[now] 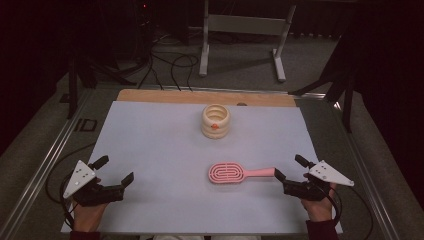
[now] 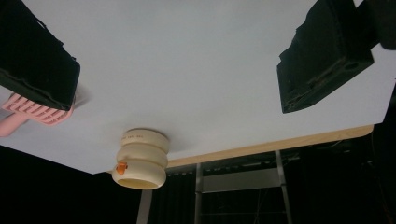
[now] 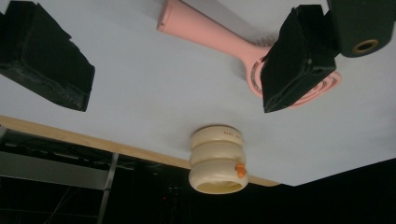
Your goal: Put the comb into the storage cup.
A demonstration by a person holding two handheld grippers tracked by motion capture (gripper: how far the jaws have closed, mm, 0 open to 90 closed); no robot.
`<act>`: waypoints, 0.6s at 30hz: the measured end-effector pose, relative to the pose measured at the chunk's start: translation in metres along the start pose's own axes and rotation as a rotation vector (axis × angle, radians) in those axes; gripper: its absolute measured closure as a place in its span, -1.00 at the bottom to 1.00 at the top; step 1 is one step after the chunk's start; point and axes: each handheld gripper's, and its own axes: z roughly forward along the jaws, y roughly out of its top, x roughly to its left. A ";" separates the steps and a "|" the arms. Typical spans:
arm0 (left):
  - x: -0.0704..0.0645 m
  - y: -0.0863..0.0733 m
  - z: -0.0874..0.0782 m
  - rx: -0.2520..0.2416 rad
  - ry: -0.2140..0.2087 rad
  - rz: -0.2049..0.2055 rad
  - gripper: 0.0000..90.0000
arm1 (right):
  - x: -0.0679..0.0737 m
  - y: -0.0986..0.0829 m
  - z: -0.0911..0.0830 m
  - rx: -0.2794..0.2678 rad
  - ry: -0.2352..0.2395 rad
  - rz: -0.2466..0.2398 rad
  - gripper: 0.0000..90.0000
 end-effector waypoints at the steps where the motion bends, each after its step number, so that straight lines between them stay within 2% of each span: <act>1: 0.000 0.000 0.000 0.000 0.000 0.001 -1.00 | 0.000 0.000 0.000 0.002 0.001 0.002 -0.78; 18: 0.001 0.001 -0.001 0.000 0.013 -0.002 -1.00 | -0.005 0.000 0.002 0.038 0.012 0.014 -0.78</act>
